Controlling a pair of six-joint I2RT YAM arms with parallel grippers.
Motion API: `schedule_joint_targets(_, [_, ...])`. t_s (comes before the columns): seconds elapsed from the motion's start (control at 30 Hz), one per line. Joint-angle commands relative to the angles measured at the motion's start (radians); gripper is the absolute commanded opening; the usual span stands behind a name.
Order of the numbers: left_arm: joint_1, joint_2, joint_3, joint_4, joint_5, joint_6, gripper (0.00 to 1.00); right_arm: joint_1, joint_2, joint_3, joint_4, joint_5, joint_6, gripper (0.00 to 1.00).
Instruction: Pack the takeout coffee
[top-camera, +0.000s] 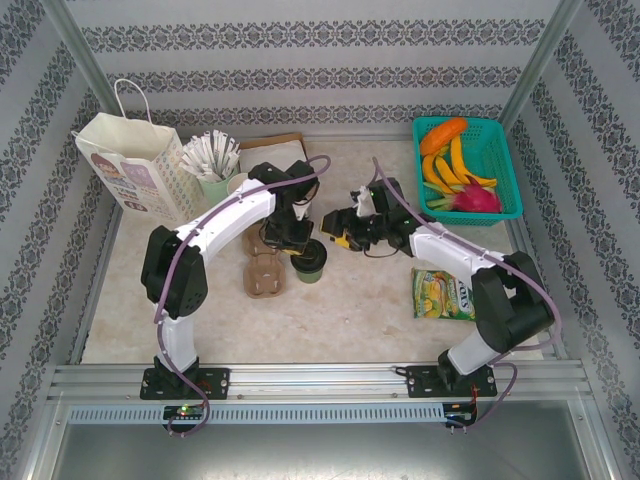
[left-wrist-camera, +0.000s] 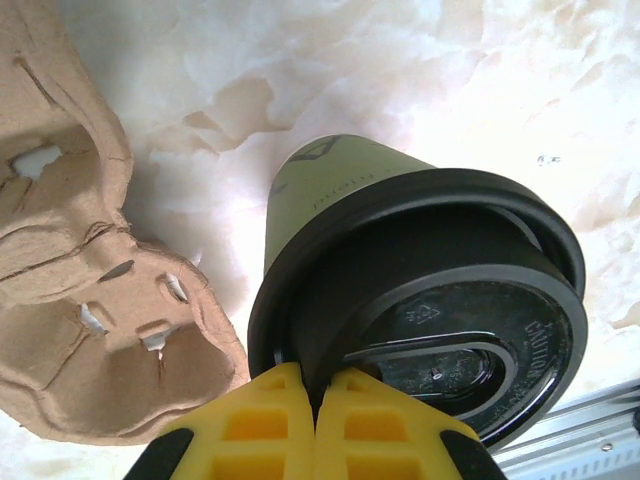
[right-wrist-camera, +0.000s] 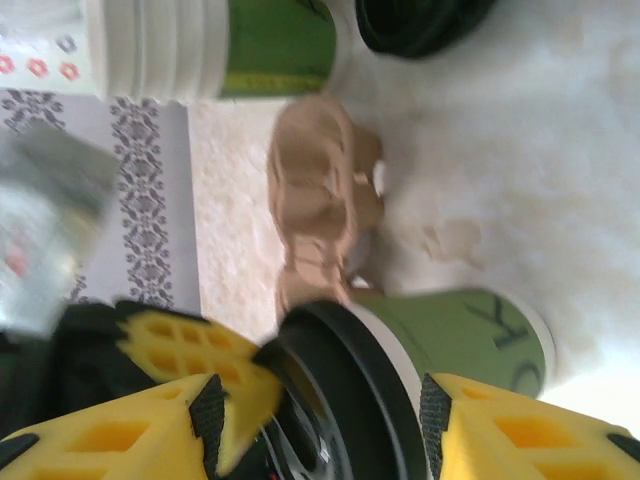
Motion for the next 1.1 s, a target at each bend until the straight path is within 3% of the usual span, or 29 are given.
schedule_joint_targets(0.0, [-0.02,0.051,0.0,-0.07,-0.048,0.034,0.0,-0.008,0.061,0.035,-0.03,-0.002,-0.021,0.56])
schedule_joint_targets(0.47, [-0.026,0.055,-0.008,-0.07,-0.047,0.027,0.0,0.004,0.145,0.017,-0.037,-0.106,-0.067,0.45])
schedule_joint_targets(0.9, [-0.032,0.058,-0.022,-0.055,-0.04,0.021,0.0,0.021,0.143,-0.013,-0.051,-0.123,-0.091,0.42])
schedule_joint_targets(1.07, [-0.031,0.063,-0.065,-0.027,-0.023,0.01,0.0,0.042,0.166,-0.04,-0.112,-0.073,-0.128,0.41])
